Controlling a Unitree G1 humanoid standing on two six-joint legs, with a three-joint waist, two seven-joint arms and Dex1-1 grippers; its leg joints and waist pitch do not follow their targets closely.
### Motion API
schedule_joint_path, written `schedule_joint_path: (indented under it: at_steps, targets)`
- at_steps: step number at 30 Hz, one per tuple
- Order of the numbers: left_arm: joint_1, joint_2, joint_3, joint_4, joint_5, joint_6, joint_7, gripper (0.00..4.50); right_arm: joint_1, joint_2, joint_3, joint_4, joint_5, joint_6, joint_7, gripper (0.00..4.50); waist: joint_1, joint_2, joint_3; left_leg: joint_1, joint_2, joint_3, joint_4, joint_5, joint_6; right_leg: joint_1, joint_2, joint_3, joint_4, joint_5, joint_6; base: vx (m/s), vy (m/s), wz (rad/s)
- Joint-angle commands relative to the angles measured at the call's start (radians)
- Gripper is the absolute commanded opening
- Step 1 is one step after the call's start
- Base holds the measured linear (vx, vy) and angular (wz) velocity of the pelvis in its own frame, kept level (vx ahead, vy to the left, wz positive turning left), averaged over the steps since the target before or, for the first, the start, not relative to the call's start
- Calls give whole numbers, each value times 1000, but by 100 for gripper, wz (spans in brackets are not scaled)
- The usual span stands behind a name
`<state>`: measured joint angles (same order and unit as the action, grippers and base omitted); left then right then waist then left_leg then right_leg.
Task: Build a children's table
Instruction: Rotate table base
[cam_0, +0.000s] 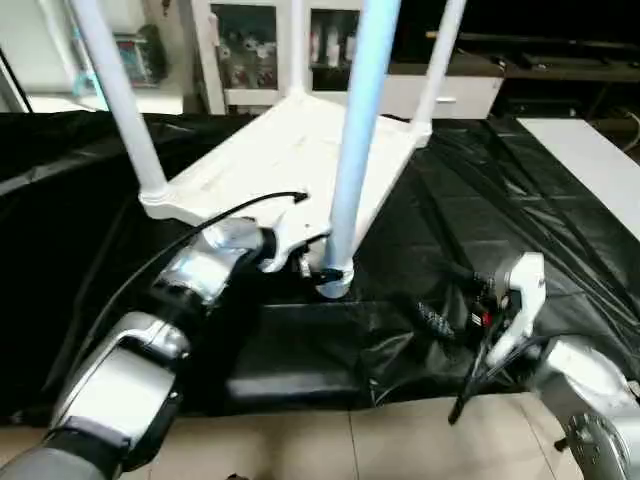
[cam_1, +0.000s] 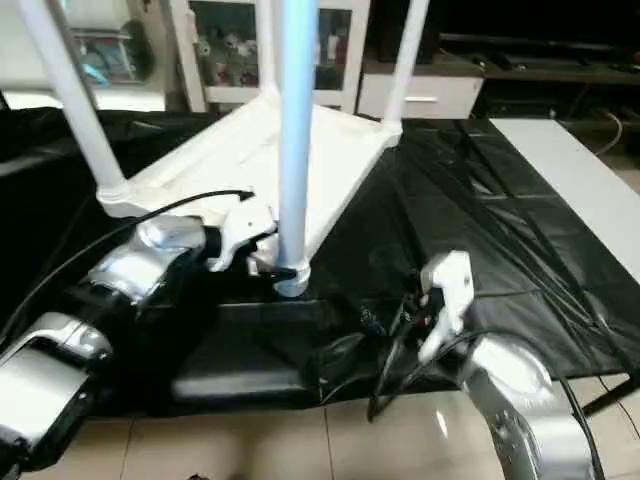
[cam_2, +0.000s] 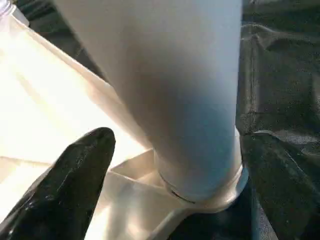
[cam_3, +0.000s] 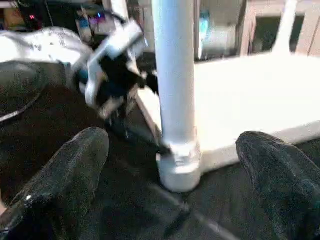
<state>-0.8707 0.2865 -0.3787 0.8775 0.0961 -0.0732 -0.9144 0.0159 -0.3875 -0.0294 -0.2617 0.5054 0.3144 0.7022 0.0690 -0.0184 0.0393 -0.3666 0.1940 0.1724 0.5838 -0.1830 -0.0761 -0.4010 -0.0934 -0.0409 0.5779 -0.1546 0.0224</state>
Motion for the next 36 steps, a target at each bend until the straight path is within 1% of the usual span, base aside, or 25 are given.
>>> schedule_joint_path:
  at_steps: [1, 2, 5, 6, 8, 11, 13, 14, 15, 16, 18, 19, 20, 21, 22, 23, 24, 25, 26, 27, 28, 29, 30, 34, 36]
  targets:
    - [-6, -9, -6, 38, 11, -14, 6, 450, -3, -1, -1, 7, -8, -3, -7, 445, 4, -3, -52, 10, 27, -8, -83, -357, 5, 32, -43, 23, -74, -361, -163, 0, 0, 0]
    - [-16, -22, 17, 43, -21, -20, -22, 450, -6, -1, 1, 4, -8, -1, -6, 445, 6, -3, -55, 9, 27, -7, -82, -337, 7, 35, -43, 24, -69, -329, -169, 0, 0, 0]
    - [-31, -15, 13, 61, -16, -44, -59, 450, -2, -5, 1, -3, -3, 2, 0, 445, 11, -3, -58, 8, 27, -5, -79, -294, 19, 38, -43, 24, -63, -261, -186, 0, 0, 0]
    - [-44, -3, 16, 78, -22, -22, -112, 450, 4, -12, 4, -10, 2, 10, 11, 445, 12, 1, -59, 9, 27, -4, -78, -289, 20, 37, -43, 25, -61, -249, -189, 0, 0, 0]
    - [-54, 2, 36, 83, -48, 22, -148, 450, 10, -17, 5, -12, 1, 12, 16, 445, 15, 3, -62, 9, 27, -4, -76, -251, 23, 40, -42, 25, -54, -195, -205, 0, 0, 0]
    - [-87, 6, 115, 105, -142, 121, -261, 450, 17, -20, -1, -14, 1, 9, 18, 445, 18, 8, -62, 12, 24, 0, -72, -213, 28, 42, -39, 25, -43, -110, -247, 0, 0, 0]
    - [-93, 15, 129, 96, -171, 158, -318, 450, 20, -21, -4, -15, 5, 10, 19, 445, 18, 7, -61, 13, 25, 1, -73, -220, 33, 43, -39, 24, -43, -104, -262, 0, 0, 0]
    - [-88, 23, 133, 69, -197, 188, -377, 450, 22, -23, -6, -16, 6, 11, 21, 445, 18, 8, -58, 14, 25, 2, -75, -229, 32, 44, -41, 25, -44, -121, -266, 0, 0, 0]
    - [-87, 25, 133, 63, -203, 195, -389, 450, 23, -24, -6, -17, 7, 11, 21, 445, 18, 8, -58, 14, 25, 2, -75, -229, 32, 44, -41, 25, -44, -121, -266, 0, 0, 0]
    - [-77, 25, 140, 23, -239, 221, -452, 450, 24, -27, -9, -16, 7, 11, 24, 445, 17, 7, -56, 15, 26, 2, -76, -254, 29, 44, -41, 25, -48, -154, -262, 0, 0, 0]
    - [-59, 14, 143, -29, -278, 247, -505, 450, 24, -29, -10, -13, 7, 11, 27, 445, 18, 6, -54, 15, 29, 2, -79, -276, 23, 43, -44, 27, -50, -189, -261, 0, 0, 0]
    - [-46, 7, 135, -58, -286, 243, -525, 450, 23, -30, -10, -12, 7, 12, 28, 445, 19, 4, -54, 16, 30, 2, -79, -281, 23, 43, -46, 27, -53, -204, -259, 0, 0, 0]
    - [-39, 4, 121, -70, -272, 223, -521, 450, 22, -32, -8, -10, 7, 12, 30, 445, 20, 7, -54, 16, 31, 2, -79, -279, 24, 41, -44, 27, -54, -204, -256, 0, 0, 0]
    - [-40, 5, 118, -65, -263, 211, -514, 450, 22, -33, -8, -10, 7, 12, 30, 445, 20, 6, -55, 17, 30, 3, -78, -278, 25, 40, -42, 27, -54, -201, -253, 0, 0, 0]
    - [-54, 11, 96, -21, -191, 127, -455, 450, 19, -34, -9, -11, 10, 15, 32, 445, 21, 4, -55, 16, 30, 2, -78, -280, 30, 40, -41, 26, -56, -202, -245, 0, 0, 0]
    - [-62, 15, 90, -3, -166, 101, -437, 450, 19, -35, -9, -11, 10, 16, 34, 445, 20, 3, -55, 11, 29, 0, -79, -276, 27, 46, -42, 26, -54, -204, -231, 0, 0, 0]
    - [-75, 23, 78, 25, -128, 65, -412, 450, 18, -36, -9, -11, 10, 17, 36, 445, 20, 3, -55, 10, 27, 0, -79, -277, 29, 45, -42, 25, -58, -215, -221, 0, 0, 0]
    - [-91, 36, 63, 51, -92, 43, -392, 450, 18, -38, -7, -12, 12, 19, 40, 445, 18, 2, -55, 11, 27, 0, -79, -280, 26, 45, -42, 25, -57, -223, -214, 0, 0, 0]
    - [-99, 48, 49, 56, -71, 37, -385, 450, 18, -40, -6, -12, 12, 20, 42, 445, 17, -1, -55, 10, 26, -2, -80, -285, 23, 46, -44, 25, -61, -258, -191, 0, 0, 0]
    - [-102, 55, 42, 56, -62, 36, -382, 450, 19, -41, -5, -13, 13, 20, 44, 445, 16, 0, -55, 9, 27, -3, -81, -282, 21, 47, -45, 25, -60, -264, -187, 0, 0, 0]
    - [-111, 78, 3, 65, -13, 27, -362, 450, 17, -42, 0, -14, 12, 22, 46, 445, 15, 0, -55, 7, 27, -4, -81, -277, 18, 46, -45, 25, -59, -268, -184, 0, 0, 0]
    - [-111, 78, 3, 65, -13, 27, -362, 450, 17, -42, 0, -14, 12, 22, 46, 445, 14, 0, -55, 11, 29, -3, -81, -280, 18, 42, -44, 26, -61, -270, -184, 0, 0, 0]
    - [-115, 93, -26, 75, 25, 12, -346, 450, 13, -40, 6, -15, 10, 24, 47, 445, 15, 2, -55, 13, 30, -2, -80, -279, 17, 39, -43, 26, -60, -261, -191, 0, 0, 0]
    - [-123, 92, -25, 105, 35, 2, -337, 450, 8, -36, 14, -18, 11, 27, 48, 445, 17, 5, -57, 12, 29, -2, -79, -259, 13, 42, -42, 26, -53, -204, -215, 0, 0, 0]
    - [-135, 96, -35, 135, 67, -24, -315, 450, 6, -36, 15, -18, 9, 26, 49, 445, 19, 5, -57, 14, 29, 0, -78, -259, 16, 41, -41, 26, -51, -180, -227, 0, 0, 0]
